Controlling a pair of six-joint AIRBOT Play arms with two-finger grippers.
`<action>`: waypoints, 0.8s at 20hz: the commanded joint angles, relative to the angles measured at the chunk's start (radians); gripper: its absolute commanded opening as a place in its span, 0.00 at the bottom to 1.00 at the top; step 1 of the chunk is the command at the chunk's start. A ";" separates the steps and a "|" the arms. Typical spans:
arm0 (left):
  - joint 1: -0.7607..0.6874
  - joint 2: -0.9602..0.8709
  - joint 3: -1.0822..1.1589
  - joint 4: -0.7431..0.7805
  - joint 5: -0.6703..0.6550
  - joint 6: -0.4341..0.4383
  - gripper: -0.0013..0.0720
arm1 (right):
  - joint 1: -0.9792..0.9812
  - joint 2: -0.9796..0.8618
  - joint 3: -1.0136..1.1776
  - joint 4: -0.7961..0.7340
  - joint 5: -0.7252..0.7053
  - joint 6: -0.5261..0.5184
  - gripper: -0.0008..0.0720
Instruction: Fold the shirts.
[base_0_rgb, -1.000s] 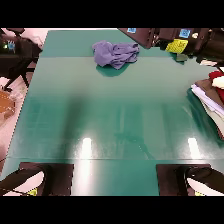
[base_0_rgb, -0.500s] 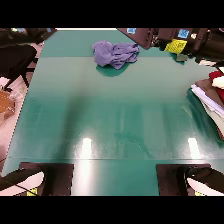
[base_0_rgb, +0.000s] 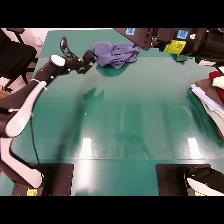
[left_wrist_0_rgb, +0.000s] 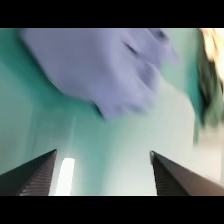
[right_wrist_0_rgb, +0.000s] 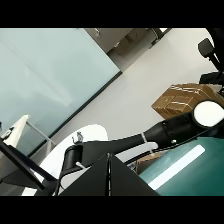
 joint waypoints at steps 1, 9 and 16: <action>-0.010 -0.124 0.055 -0.089 0.195 0.042 0.99 | 0.000 0.000 0.000 0.000 0.035 0.001 0.04; -0.010 -0.418 0.505 -0.072 0.000 0.132 0.73 | 0.000 0.000 0.000 0.000 0.034 0.001 0.04; 0.071 -0.413 0.502 -0.005 -0.091 0.122 1.00 | 0.000 -0.004 0.000 -0.002 0.019 0.000 0.04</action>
